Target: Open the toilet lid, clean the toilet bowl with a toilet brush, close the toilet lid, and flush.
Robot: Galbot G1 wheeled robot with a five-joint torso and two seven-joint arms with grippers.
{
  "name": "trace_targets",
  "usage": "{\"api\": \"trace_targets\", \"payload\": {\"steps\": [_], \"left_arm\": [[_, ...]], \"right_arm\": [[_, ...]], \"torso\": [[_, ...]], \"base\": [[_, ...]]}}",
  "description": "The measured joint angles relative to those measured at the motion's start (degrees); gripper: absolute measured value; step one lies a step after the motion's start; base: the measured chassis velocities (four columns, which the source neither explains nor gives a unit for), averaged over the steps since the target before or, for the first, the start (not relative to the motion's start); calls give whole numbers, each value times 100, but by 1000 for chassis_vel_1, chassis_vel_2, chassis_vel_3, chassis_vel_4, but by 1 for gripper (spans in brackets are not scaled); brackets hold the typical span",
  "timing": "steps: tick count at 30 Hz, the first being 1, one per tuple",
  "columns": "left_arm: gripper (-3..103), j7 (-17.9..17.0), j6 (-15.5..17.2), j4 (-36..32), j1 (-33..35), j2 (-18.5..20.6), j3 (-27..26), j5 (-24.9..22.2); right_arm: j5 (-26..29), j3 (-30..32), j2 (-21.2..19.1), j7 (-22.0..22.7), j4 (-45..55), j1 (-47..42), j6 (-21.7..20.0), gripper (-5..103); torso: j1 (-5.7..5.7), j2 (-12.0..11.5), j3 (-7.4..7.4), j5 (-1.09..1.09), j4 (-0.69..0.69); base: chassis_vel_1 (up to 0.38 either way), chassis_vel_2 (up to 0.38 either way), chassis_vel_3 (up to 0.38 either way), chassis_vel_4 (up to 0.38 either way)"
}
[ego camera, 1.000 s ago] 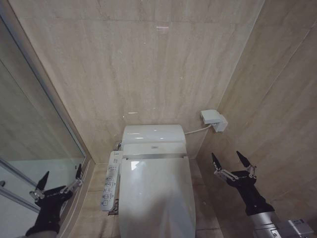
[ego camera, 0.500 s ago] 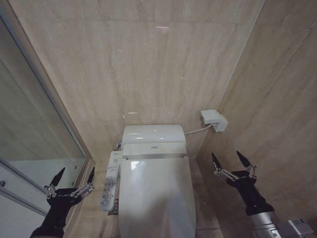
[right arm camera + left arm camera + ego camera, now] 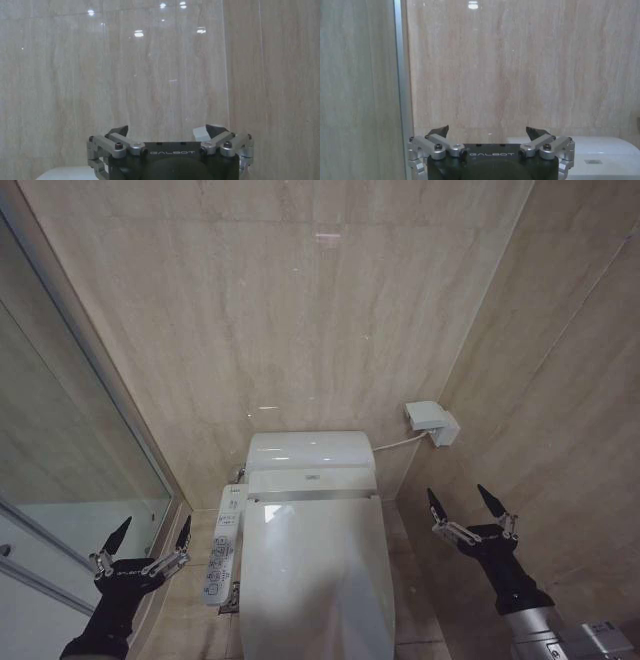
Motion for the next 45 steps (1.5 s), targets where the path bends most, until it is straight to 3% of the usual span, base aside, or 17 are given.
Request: {"api": "trace_targets", "payload": {"steps": [15,45], "left_arm": [[100,-28,124,5,-20,-22,11,275],[100,-41,136,6,-18,-26,18,283]], "right_arm": [[0,0,0,0,0,0,0,100],[0,0,0,0,0,0,0,100]], "torso": [[0,0,0,0,0],[0,0,0,2,-1]], "base": [[0,0,0,0],[47,-43,-43,42]]}}
